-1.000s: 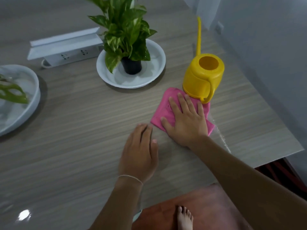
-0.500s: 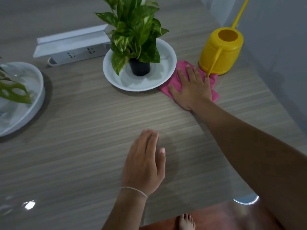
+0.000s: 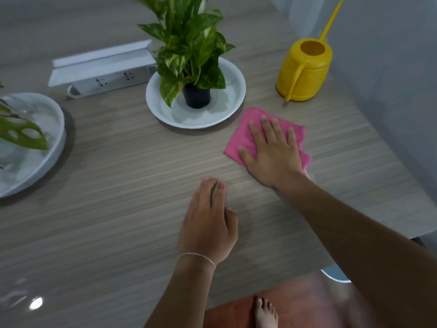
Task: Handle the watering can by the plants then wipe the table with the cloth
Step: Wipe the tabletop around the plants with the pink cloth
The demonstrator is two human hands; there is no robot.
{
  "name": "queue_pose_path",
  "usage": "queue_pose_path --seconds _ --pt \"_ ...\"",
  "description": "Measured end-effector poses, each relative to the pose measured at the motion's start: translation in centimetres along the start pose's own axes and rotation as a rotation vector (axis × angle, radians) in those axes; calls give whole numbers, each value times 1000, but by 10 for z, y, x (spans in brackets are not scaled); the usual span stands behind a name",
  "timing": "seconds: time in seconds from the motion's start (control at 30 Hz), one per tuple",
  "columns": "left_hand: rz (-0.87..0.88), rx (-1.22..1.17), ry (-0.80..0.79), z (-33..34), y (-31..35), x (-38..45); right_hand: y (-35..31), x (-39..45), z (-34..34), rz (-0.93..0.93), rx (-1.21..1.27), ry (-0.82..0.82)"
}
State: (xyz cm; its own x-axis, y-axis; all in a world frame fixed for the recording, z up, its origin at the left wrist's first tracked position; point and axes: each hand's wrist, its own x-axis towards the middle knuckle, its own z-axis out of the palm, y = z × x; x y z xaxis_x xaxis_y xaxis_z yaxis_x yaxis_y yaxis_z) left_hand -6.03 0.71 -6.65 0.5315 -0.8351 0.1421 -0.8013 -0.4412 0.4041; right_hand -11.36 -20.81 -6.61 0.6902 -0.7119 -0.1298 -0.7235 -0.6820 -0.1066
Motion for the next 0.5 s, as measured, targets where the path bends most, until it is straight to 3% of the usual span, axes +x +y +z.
queue_pose_path --seconds 0.3,0.5 --pt "-12 -235 59 -13 1 -4 31 -177 30 -26 56 68" --pt "8 -206 55 -9 -2 -3 101 -174 8 190 64 71"
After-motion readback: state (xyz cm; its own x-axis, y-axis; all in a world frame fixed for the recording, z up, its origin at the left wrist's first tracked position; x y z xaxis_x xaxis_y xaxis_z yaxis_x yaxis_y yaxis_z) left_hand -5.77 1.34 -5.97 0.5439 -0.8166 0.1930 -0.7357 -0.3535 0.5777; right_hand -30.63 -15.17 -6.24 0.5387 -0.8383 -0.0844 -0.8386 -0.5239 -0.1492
